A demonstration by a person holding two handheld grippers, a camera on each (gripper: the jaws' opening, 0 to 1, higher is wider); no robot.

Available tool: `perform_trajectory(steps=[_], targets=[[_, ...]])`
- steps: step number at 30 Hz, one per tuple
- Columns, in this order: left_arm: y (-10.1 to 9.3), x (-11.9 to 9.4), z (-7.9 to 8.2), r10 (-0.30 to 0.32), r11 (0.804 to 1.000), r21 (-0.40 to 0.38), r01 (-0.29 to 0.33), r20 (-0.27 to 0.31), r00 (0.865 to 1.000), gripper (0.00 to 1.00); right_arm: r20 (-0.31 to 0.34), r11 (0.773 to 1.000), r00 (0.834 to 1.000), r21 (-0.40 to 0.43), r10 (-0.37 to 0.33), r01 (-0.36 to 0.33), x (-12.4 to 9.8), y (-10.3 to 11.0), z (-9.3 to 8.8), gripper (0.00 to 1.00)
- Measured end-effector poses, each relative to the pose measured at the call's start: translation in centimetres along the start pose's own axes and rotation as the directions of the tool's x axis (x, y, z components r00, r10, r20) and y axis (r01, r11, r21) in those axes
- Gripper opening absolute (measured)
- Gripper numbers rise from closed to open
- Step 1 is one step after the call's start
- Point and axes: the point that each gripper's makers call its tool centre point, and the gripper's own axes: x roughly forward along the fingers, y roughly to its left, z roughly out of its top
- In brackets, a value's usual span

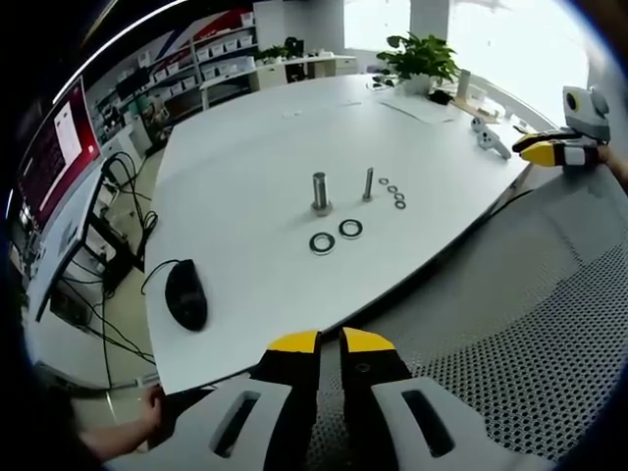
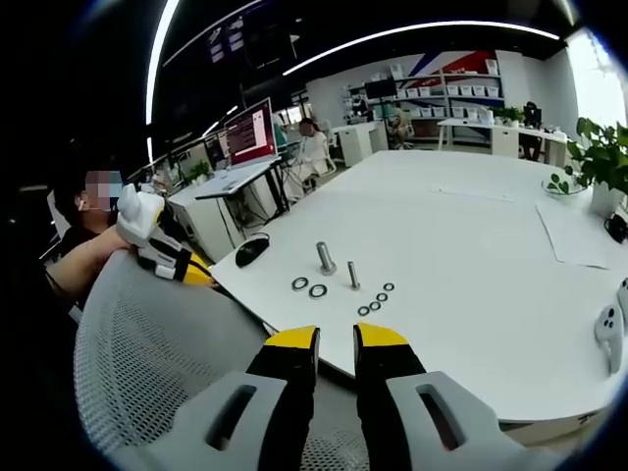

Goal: Place the washer onto the threaded stud by aligning its center hole with the stud, sliding it down to the base, and recovering from edge contact or off-axis alignment until the washer reaches the visible bottom stop.

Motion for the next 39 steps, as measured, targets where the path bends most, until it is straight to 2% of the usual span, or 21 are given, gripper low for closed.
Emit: perform_trajectory(steps=[7, 20, 24, 26, 30, 33, 39], targets=[[-0.09, -0.08, -0.05, -0.001, 1.0, 0.001, 0.001, 0.001, 1.0, 0.05, 0.033, 1.0, 0.999, 0.02, -0.018, 0.018, -0.11, -0.43, 0.37, 0.17], [-0.01, -0.07, -0.02, -0.002, 1.0, 0.0, 0.002, 0.002, 1.0, 0.05, 0.018, 1.0, 1.0, 0.012, -0.011, 0.01, 0.04, -0.31, 0.22, 0.17], [0.05, -0.05, 0.06, -0.004, 1.0, 0.001, 0.004, 0.002, 1.0, 0.05, -0.006, 1.0, 1.0, -0.001, -0.003, 0.003, 0.2, -0.17, 0.06, 0.17], [0.07, -0.06, 0.02, -0.005, 1.0, 0.0, 0.005, 0.002, 1.0, 0.05, 0.05, 1.0, 0.998, 0.005, -0.03, 0.029, 0.04, -0.52, 0.91, 0.17], [0.04, -0.09, 0.05, -0.003, 1.0, 0.001, 0.003, 0.006, 1.0, 0.05, -0.007, 1.0, 1.0, -0.008, -0.004, 0.004, 0.25, -0.31, 0.05, 0.17], [0.07, -0.11, 0.04, -0.002, 1.0, -0.004, 0.002, 0.007, 1.0, 0.05, 0.015, 1.0, 1.0, -0.009, -0.009, 0.009, 0.19, -0.36, 0.44, 0.17], [0.09, -0.1, 0.03, -0.002, 1.0, -0.005, 0.003, 0.005, 1.0, 0.05, -0.001, 1.0, 1.0, -0.015, 0.013, -0.013, 0.1, -0.14, 0.25, 0.17]])
